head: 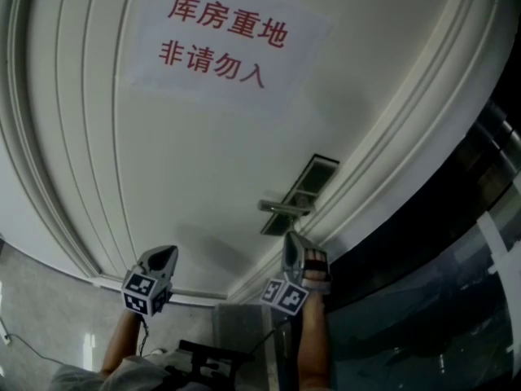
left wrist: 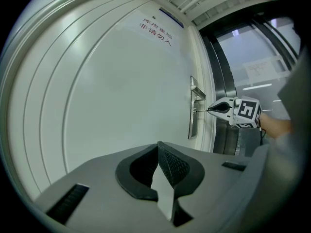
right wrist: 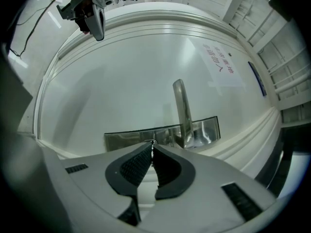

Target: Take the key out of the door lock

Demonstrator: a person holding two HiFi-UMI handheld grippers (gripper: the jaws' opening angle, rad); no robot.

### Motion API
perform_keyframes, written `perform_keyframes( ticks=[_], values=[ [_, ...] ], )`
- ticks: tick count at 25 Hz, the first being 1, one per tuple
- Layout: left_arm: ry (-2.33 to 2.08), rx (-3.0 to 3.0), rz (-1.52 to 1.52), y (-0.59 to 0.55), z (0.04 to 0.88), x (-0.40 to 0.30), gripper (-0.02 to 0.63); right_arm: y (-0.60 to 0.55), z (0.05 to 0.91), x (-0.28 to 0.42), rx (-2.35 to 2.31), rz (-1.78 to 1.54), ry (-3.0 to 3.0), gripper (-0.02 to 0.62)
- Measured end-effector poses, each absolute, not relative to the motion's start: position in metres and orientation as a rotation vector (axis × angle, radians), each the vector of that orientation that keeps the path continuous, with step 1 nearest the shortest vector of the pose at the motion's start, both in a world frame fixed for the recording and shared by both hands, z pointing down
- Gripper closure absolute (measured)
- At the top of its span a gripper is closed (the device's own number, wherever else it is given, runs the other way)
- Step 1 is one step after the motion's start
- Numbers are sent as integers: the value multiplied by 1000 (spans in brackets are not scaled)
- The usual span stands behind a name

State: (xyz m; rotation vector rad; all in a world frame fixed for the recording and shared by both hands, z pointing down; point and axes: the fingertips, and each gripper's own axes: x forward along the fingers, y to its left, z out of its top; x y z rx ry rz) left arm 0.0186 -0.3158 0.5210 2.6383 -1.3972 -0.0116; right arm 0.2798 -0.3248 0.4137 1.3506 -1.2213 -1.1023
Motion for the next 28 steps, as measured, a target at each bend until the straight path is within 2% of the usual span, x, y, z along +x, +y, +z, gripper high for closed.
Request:
perform_keyframes(
  ticks=[14,28],
  values=[
    [-1323,2712,-7,-298,514,26,598,-266,433,267,1699,-821,-1601,575],
    [-1219,2777,32,-276,517,33,598,-207,480,247,2070,-275,-2003,577]
  ],
)
